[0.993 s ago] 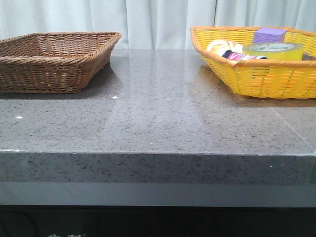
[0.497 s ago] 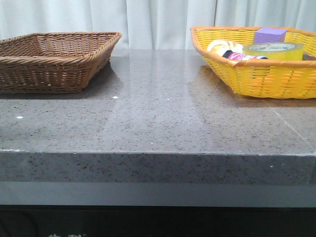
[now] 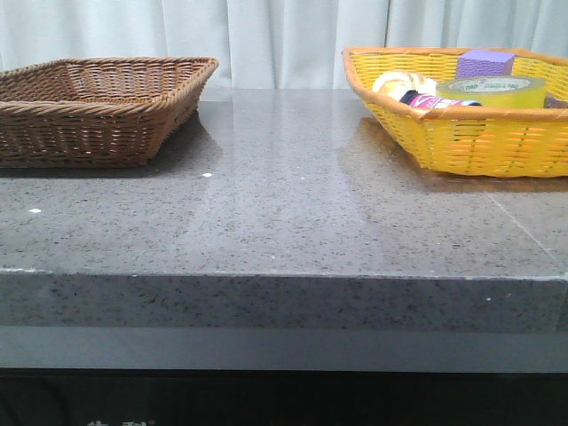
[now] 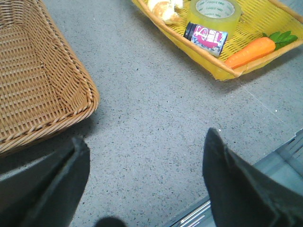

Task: Transfer tape with both arms
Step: 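Lower the right gripper into the yellow basket onto the tape roll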

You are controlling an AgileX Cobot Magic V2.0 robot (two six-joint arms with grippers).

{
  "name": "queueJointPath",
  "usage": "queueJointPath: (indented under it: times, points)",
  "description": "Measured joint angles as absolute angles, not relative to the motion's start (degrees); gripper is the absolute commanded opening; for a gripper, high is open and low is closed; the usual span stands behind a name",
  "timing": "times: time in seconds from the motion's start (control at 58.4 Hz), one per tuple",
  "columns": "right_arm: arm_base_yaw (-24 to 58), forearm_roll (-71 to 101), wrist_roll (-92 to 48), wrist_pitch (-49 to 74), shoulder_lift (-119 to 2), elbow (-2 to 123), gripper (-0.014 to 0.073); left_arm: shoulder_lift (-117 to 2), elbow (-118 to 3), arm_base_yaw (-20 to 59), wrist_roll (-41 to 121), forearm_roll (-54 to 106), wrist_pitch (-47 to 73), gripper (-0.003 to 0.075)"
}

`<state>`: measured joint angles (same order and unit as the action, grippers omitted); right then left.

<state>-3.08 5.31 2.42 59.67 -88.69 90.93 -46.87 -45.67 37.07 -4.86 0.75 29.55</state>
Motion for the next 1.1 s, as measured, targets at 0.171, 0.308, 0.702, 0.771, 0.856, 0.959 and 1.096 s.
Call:
queueJointPath:
  times: [0.171,0.308,0.702,0.771,0.856,0.959,1.096]
  points:
    - [-3.08,5.3,2.56,62.58,-97.26,98.6,0.056,-46.87,-45.67,37.07,-4.86,0.75,29.42,0.0491]
    - [-3.08,5.3,2.56,63.66,-103.27,104.3,0.056,-46.87,-45.67,37.07,-4.86,0.75,29.42,0.0492]
    - [-3.08,5.39,2.56,64.6,-115.65,114.44,0.0477,-46.87,-45.67,37.12,-4.86,0.75,29.42,0.0492]
    - [-3.08,5.64,2.56,64.57,-117.16,115.17,0.0421,-46.87,-45.67,37.12,-4.86,0.78,29.42,0.0492]
    - [-3.08,6.21,2.43,64.57,-118.13,115.42,0.0358,-46.87,-45.67,37.12,-4.86,0.78,29.42,0.0492]
    - [-3.08,6.55,2.3,64.57,-118.62,115.51,0.0281,-46.87,-45.67,37.12,-4.86,0.78,29.42,0.0492]
    - [-3.21,6.55,2.2,64.57,-118.62,115.51,0.0178,-46.87,-45.67,37.12,-4.86,0.78,29.42,0.0492]
